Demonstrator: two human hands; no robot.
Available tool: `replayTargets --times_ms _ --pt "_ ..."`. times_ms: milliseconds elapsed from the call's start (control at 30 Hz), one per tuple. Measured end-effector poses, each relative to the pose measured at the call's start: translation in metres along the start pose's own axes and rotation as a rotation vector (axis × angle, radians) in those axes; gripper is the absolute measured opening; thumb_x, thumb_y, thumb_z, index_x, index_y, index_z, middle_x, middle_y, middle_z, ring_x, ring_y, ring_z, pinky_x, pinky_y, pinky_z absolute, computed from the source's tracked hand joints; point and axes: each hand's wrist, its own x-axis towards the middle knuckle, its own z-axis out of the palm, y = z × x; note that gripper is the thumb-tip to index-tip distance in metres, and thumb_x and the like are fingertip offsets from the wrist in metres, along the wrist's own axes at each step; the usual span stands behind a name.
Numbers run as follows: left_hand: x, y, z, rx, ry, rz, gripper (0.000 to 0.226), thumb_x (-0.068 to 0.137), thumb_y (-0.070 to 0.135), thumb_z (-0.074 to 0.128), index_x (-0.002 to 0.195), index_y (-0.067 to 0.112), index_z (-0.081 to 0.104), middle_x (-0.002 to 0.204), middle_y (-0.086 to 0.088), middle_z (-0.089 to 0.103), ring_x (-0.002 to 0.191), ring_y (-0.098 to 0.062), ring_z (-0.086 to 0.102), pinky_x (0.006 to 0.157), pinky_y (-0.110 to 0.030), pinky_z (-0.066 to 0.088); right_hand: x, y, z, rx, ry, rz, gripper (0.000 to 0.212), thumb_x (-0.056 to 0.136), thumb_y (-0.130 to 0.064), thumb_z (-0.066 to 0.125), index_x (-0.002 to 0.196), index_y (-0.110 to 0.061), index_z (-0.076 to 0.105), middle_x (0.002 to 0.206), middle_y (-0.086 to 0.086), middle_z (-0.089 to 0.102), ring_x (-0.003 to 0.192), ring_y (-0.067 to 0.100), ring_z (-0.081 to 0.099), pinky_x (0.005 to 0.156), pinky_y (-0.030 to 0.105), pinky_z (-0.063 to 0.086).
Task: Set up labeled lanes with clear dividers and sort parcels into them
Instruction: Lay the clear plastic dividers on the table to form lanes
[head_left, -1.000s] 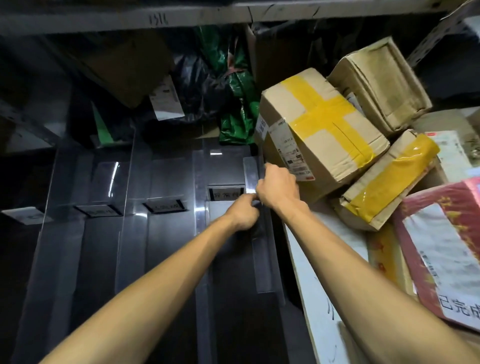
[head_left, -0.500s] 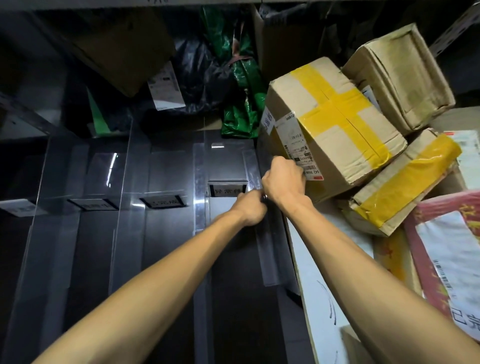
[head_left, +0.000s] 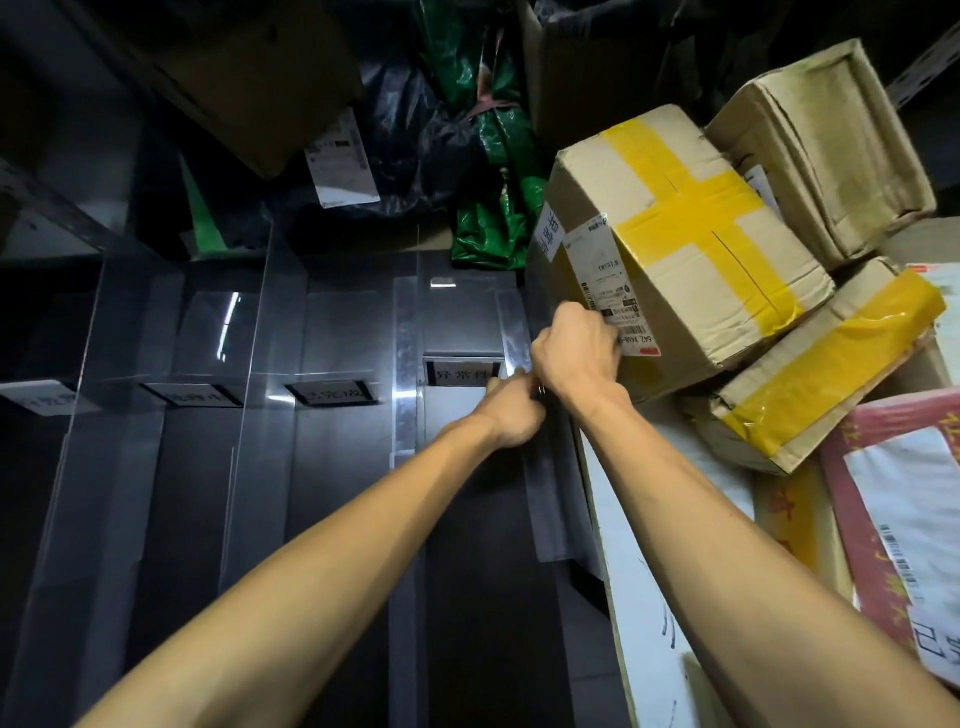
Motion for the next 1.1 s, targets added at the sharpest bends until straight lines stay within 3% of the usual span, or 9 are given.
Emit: replayTargets --times_ms 133,300,433,533,667,800,867,967,1100 --pt "-0.007 0.001 -0.002 -0.032 0.02 0.008 0.074 0.066 0.016 0.028 0.138 0.024 0.042 0.138 -0.015 0.051 0.126 -0.036 0.041 0.108 -0.048 0.038 0.0 -0.001 0.001 -0.013 0.012 0.01 0.025 0.096 -0.013 0.052 0.112 0.002 0.064 0.118 0.025 0.065 0.116 0.045 0.057 0.09 0.045 0.048" --pt "-0.009 0.001 -0.003 -0.123 0.028 0.028 0.074 0.074 -0.003 0.034 0.146 0.015 0.036 0.144 -0.018 0.046 0.134 -0.034 0.042 0.113 -0.047 0.036 0.0 0.002 0.001 -0.016 0.026 -0.009 0.03 0.1 -0.024 0.052 0.113 -0.001 0.065 0.118 0.023 0.066 0.115 0.044 0.06 0.088 0.043 0.049" --pt "-0.014 0.005 -0.001 -0.158 0.034 0.067 0.071 0.079 -0.005 0.036 0.147 0.016 0.034 0.146 -0.014 0.047 0.135 -0.029 0.042 0.114 -0.044 0.036 -0.005 0.007 -0.002 -0.001 0.03 -0.047 0.035 0.099 -0.034 0.054 0.108 -0.002 0.066 0.113 0.023 0.068 0.108 0.043 0.063 0.074 0.036 0.042" --pt "-0.022 0.011 0.0 -0.152 0.05 0.078 0.059 0.084 -0.005 0.038 0.139 0.016 0.042 0.137 -0.011 0.055 0.128 -0.028 0.049 0.108 -0.04 0.042 -0.015 0.011 -0.006 0.0 0.031 -0.047 0.031 0.097 -0.029 0.054 0.106 -0.001 0.065 0.112 0.024 0.068 0.106 0.043 0.064 0.071 0.034 0.039" --pt "-0.039 0.022 -0.008 -0.145 0.073 0.124 0.036 0.086 -0.001 0.037 0.112 0.018 0.052 0.103 -0.003 0.059 0.106 -0.026 0.056 0.082 -0.03 0.04 -0.03 0.01 -0.016 0.009 0.008 -0.024 0.033 0.095 -0.027 0.053 0.113 -0.001 0.063 0.119 0.024 0.065 0.112 0.044 0.061 0.078 0.038 0.045" --pt "-0.069 0.031 -0.022 -0.181 0.116 0.187 0.023 0.088 0.005 0.043 0.102 0.019 0.054 0.106 -0.011 0.064 0.096 -0.024 0.055 0.079 -0.034 0.043 -0.052 0.004 -0.03 0.044 0.028 -0.024 0.032 0.094 -0.028 0.052 0.113 -0.003 0.061 0.12 0.023 0.064 0.112 0.043 0.06 0.075 0.037 0.038" --pt "-0.085 0.033 -0.03 -0.156 0.134 0.22 0.02 0.09 0.007 0.044 0.105 0.014 0.054 0.109 -0.008 0.065 0.101 -0.024 0.058 0.084 -0.035 0.045 -0.068 -0.002 -0.036 0.064 0.05 -0.049 0.031 0.094 -0.03 0.051 0.111 -0.006 0.061 0.118 0.021 0.065 0.109 0.042 0.06 0.075 0.037 0.037" --pt "-0.111 0.032 -0.042 -0.133 0.183 0.28 0.034 0.093 0.006 0.04 0.123 0.007 0.057 0.119 -0.012 0.065 0.111 -0.027 0.059 0.095 -0.04 0.048 -0.092 -0.013 -0.044 0.157 0.05 -0.104 0.033 0.095 -0.033 0.051 0.116 -0.014 0.065 0.12 0.015 0.067 0.11 0.038 0.061 0.081 0.038 0.044" --pt "-0.151 0.013 -0.053 -0.11 0.255 0.337 0.034 0.094 0.008 0.041 0.122 0.01 0.06 0.113 -0.009 0.068 0.101 -0.025 0.061 0.075 -0.033 0.045 -0.13 -0.03 -0.042 0.4 0.024 -0.148 0.025 0.094 -0.031 0.053 0.098 -0.02 0.075 0.103 0.007 0.073 0.101 0.028 0.064 0.08 0.033 0.047"
